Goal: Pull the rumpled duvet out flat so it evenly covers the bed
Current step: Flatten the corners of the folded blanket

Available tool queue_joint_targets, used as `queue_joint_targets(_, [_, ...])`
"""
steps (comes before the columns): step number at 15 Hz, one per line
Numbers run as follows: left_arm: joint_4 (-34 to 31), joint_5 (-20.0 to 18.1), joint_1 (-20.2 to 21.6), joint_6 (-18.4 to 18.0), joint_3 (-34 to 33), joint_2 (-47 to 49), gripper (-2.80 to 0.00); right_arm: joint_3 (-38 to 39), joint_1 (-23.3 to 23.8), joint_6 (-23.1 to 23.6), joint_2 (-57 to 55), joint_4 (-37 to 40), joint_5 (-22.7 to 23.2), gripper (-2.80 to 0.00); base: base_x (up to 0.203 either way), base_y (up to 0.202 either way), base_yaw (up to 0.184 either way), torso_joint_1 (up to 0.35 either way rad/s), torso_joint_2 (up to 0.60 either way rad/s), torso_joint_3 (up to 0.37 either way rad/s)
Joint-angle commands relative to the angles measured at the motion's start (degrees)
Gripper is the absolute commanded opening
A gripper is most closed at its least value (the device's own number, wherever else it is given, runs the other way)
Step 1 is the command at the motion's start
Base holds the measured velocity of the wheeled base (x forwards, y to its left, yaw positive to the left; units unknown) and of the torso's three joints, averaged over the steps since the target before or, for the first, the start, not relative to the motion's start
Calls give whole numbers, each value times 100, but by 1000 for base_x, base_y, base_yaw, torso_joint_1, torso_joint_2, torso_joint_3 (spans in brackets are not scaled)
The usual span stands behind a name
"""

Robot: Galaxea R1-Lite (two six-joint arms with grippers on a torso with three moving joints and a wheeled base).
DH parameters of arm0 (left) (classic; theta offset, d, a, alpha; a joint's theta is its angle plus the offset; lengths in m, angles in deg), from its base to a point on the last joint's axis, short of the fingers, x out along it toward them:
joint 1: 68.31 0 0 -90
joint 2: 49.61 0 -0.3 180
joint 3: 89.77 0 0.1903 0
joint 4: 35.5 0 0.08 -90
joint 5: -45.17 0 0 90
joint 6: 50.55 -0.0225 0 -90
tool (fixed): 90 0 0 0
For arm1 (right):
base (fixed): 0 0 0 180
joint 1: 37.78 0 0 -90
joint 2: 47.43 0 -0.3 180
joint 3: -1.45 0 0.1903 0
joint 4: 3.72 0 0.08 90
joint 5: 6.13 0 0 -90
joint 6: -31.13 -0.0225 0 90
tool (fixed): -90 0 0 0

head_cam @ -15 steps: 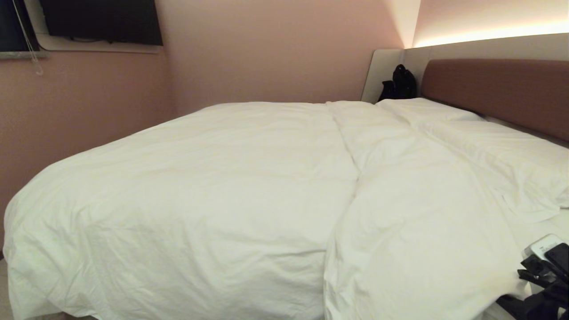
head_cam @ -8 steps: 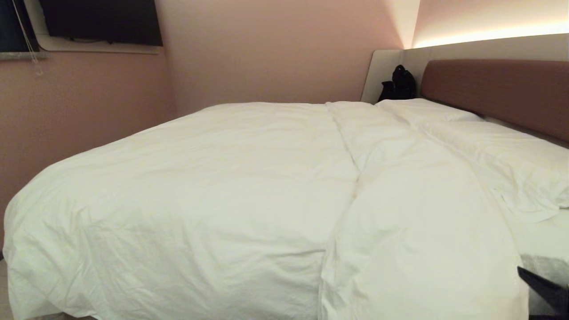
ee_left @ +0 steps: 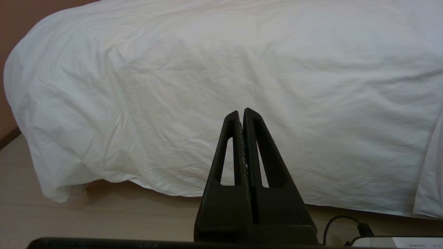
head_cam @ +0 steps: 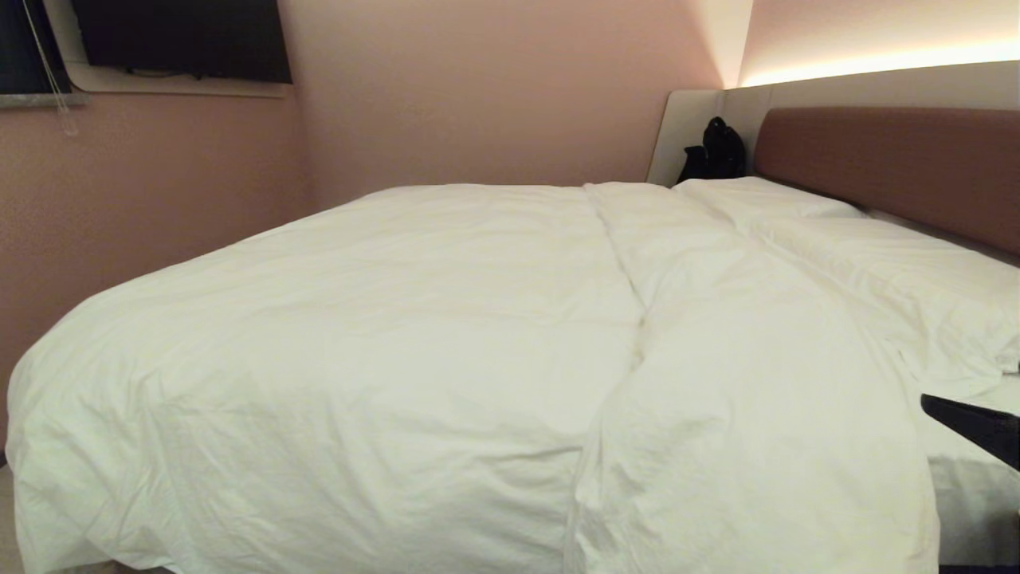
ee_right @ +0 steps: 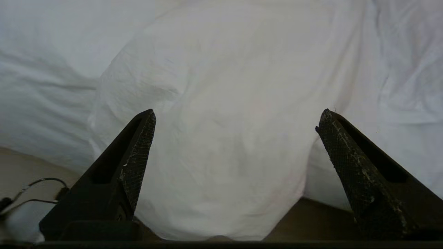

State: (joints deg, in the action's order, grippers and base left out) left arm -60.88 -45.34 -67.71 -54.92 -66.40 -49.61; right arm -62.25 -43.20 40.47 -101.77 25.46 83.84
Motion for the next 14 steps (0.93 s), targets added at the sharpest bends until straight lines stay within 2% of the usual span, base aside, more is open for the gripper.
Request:
queue_joint_targets(1, [-1, -1, 2, -2, 0, 0, -280, -538, 129, -990, -1372, 93, -9, 0, 0, 0, 0, 0, 0, 0])
queue_joint_targets(2, [-1, -1, 2, -2, 0, 0, -280, -802, 219, -1097, -1828, 93, 0, 0, 0, 0, 0, 0, 0, 0])
queue_joint_targets(3, [8, -1, 2, -2, 0, 0, -280, -1083, 316, -1206, -2272, 96, 13, -241, 0, 0, 0, 0, 0, 0])
queue_joint_targets(4, [8, -1, 2, -2, 0, 0, -280, -1372, 411, -1331, -2694, 100, 24, -280, 0, 0, 0, 0, 0, 0])
queue_joint_targets(8, [-1, -1, 2, -2, 0, 0, -280, -2384, 748, -1948, -3931, 126, 66, -280, 0, 0, 0, 0, 0, 0])
queue_joint_targets(14, [8, -1, 2, -2, 0, 0, -280, -2764, 870, -2100, -4971, 81, 92, -280, 0, 0, 0, 0, 0, 0])
